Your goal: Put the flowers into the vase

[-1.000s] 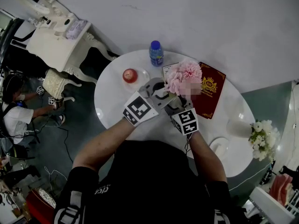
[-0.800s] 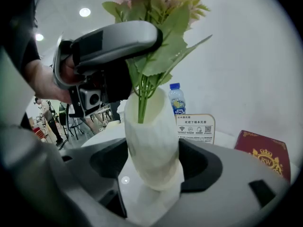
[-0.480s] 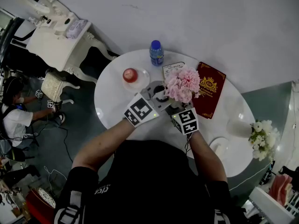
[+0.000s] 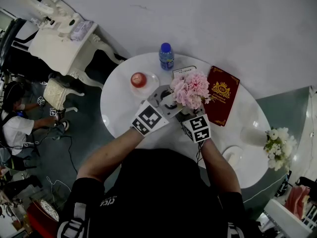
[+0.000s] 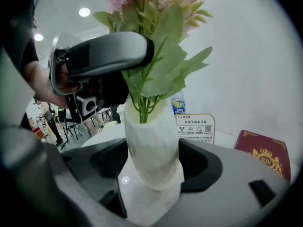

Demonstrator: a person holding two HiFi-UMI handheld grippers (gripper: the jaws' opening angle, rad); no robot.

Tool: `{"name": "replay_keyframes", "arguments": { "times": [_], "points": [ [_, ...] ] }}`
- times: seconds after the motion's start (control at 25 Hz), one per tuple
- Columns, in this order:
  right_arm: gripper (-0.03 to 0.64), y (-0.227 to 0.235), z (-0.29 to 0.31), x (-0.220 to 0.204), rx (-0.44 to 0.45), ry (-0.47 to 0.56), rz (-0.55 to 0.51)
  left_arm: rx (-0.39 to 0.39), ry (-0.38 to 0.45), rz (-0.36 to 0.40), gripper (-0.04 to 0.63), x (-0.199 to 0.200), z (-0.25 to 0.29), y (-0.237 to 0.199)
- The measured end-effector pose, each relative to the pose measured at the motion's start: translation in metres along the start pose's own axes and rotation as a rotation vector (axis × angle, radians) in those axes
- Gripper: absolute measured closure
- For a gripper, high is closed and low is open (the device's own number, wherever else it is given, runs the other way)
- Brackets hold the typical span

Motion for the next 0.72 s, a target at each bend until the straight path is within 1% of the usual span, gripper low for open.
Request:
{"name": "replay_keyframes", "arguments": {
  "times": [0.12,0.4,0.52,0.72],
  "points": [
    [0.267,0.0006,0.0001,-0.0005,-0.001,-0.007,0.000,0.034,-0.001,0.002,0.352,0.0002,-0.0028,-0.0013],
    [0.267,0.0021,-0.0005,-0.0041,0.000,-0.011,-0.005,0.052,-0.018,-0.008,0.322,-0.0059,-0.0034,0.0004],
    [0.266,0.0017,-0.0011,-0.0038,-0.003,-0.014,-0.002,0.060,-0.029,-0.015,0.279,-0.0079,-0.0039,0.0002],
    [0.265,0.0008,-0.0004,-0.0026,-0.001,-0.014,-0.002,0.054,-0.039,-0.016,0.244,-0.0090,-0.0061,0.0011]
  ]
}}
Point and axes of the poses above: the fingertips, and each gripper's own axes: z forward along the fingers, y to its right, x out of its top, the point moved 8 cm from there along -z, backward along the fingers, and after that the axes turned 6 degrees about y, right-handed, at the moved point
